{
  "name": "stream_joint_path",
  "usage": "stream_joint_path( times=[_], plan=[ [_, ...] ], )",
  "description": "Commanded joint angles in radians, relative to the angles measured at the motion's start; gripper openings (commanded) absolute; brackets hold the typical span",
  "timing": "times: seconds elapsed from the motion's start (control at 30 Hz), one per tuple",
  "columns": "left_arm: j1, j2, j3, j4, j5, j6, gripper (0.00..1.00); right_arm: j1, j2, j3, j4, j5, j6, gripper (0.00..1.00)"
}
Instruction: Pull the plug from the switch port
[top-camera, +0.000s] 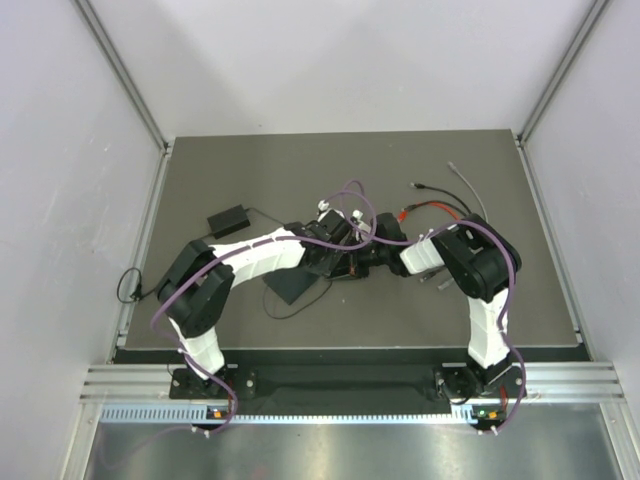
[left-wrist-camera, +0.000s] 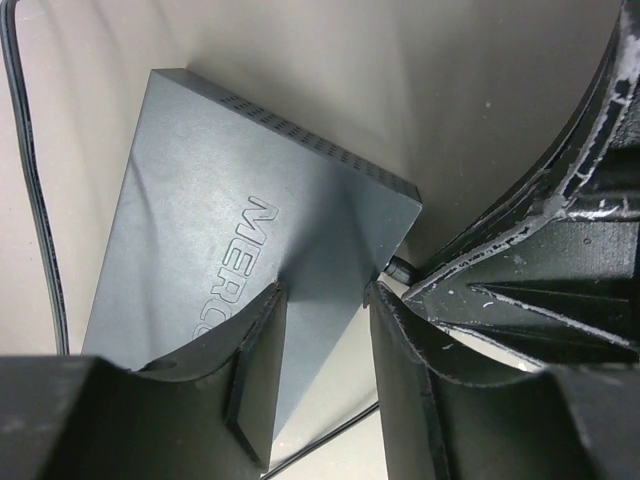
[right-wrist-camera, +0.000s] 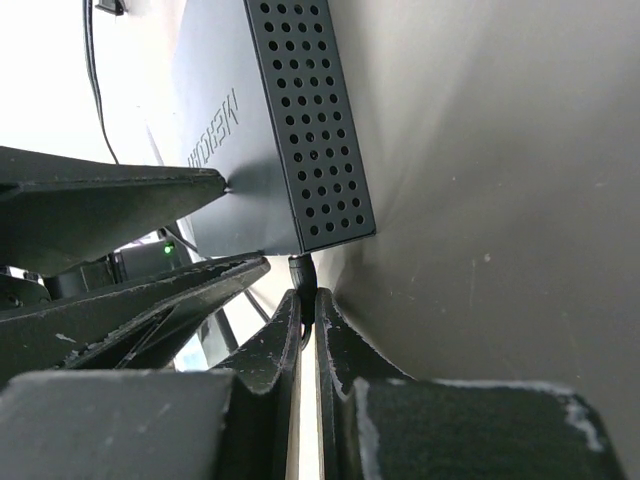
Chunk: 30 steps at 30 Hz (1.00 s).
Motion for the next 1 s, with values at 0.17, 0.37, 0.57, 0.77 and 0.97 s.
stream_joint_path(
  times=[0.17, 0.37, 0.57, 0.77, 0.97],
  plan=[
    [0.006, 0.108, -0.011, -0.019, -0.071, -0.043, 0.43, 0.006, -0.033, -0.045, 0.035, 0.018, -0.011, 0.0],
    [0.035, 0.089, -0.037, 0.027, -0.029, -0.05, 0.43, 0.012, -0.059, -0.127, 0.143, 0.018, 0.052, 0.0],
    [0.038, 0.05, -0.048, 0.024, -0.048, -0.039, 0.43, 0.012, -0.062, -0.15, 0.214, 0.013, 0.098, 0.0],
    [0.044, -0.125, -0.109, 0.056, 0.048, -0.053, 0.44, 0.013, -0.089, -0.245, 0.471, -0.028, 0.282, 0.0],
    [0.044, -0.389, -0.18, 0.099, 0.213, -0.096, 0.5, 0.033, -0.118, -0.297, 0.568, -0.047, 0.341, 0.0]
  ],
)
